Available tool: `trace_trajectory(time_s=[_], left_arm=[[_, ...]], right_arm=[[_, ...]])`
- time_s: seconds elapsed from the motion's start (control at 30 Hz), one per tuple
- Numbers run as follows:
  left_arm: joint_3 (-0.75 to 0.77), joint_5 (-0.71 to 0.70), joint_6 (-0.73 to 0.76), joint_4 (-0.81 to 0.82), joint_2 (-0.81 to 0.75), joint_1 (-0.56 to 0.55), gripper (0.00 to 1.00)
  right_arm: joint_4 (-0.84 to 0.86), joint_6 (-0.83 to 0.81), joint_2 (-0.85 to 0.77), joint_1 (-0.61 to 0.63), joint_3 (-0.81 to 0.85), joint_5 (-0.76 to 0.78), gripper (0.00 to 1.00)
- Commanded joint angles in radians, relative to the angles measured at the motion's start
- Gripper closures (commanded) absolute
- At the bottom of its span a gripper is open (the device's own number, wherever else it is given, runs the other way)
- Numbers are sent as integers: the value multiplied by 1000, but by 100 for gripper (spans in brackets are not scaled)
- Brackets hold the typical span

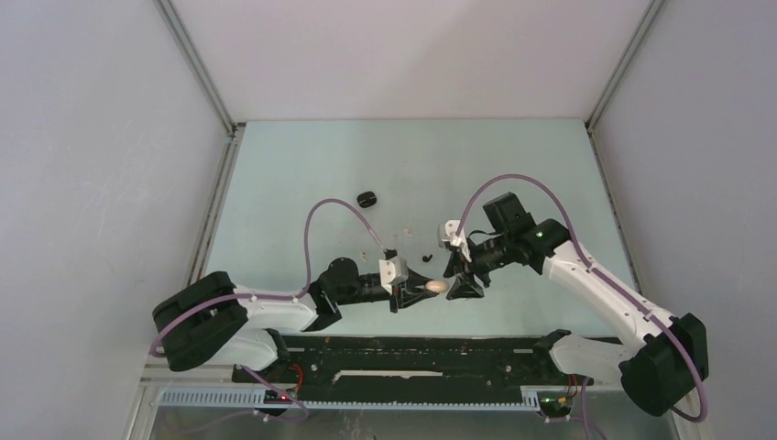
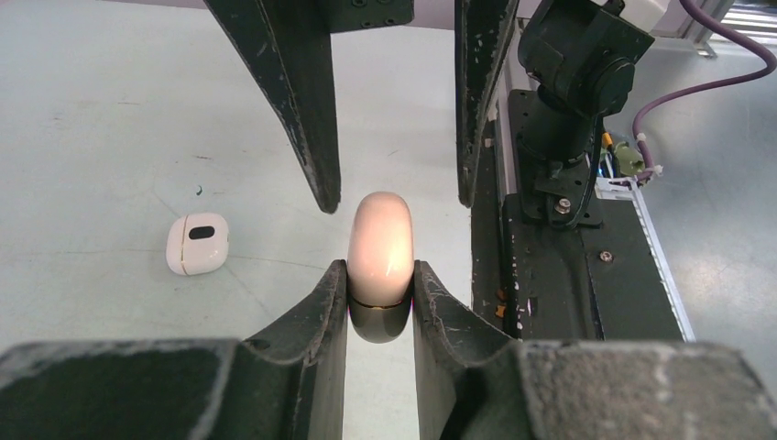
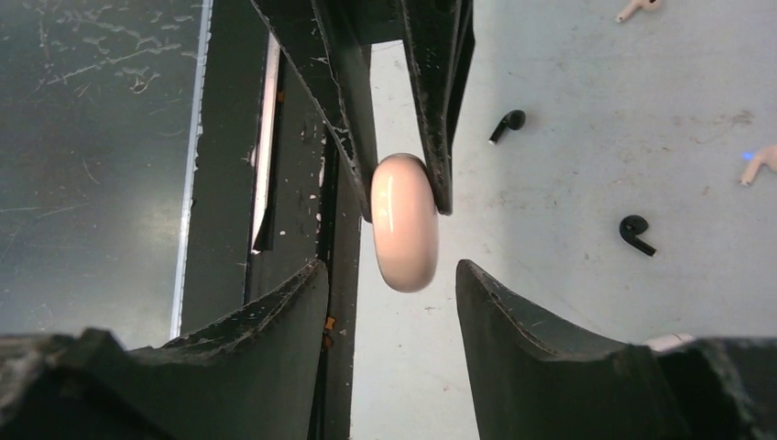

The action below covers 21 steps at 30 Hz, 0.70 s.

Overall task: Insert the wireless bluetooth earbuds into the charging case
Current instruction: Pick up the charging case at the center of the board.

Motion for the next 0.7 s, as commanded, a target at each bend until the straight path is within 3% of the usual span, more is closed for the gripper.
trace_trajectory(time_s=[0.0, 0.17, 0.3, 0.4, 0.47, 0.67], left_arm=[[12, 16, -19, 89, 14, 5, 83], [12, 14, -20, 96, 20, 4, 83], [10, 15, -21, 98, 23, 5, 82], [11, 0, -25, 100, 28, 5, 67], [13, -33, -43, 92, 33, 5, 54], [5, -23, -49, 119, 52, 5, 47]], right_arm=[[20, 29, 24, 21, 39, 1, 45], [67, 71, 55, 31, 39, 20, 50], [62, 69, 73, 33, 48, 16, 66], [53, 63, 71, 32, 61, 14, 84], [54, 63, 60, 26, 64, 13, 88], [43, 57, 20, -22, 63, -15, 90]])
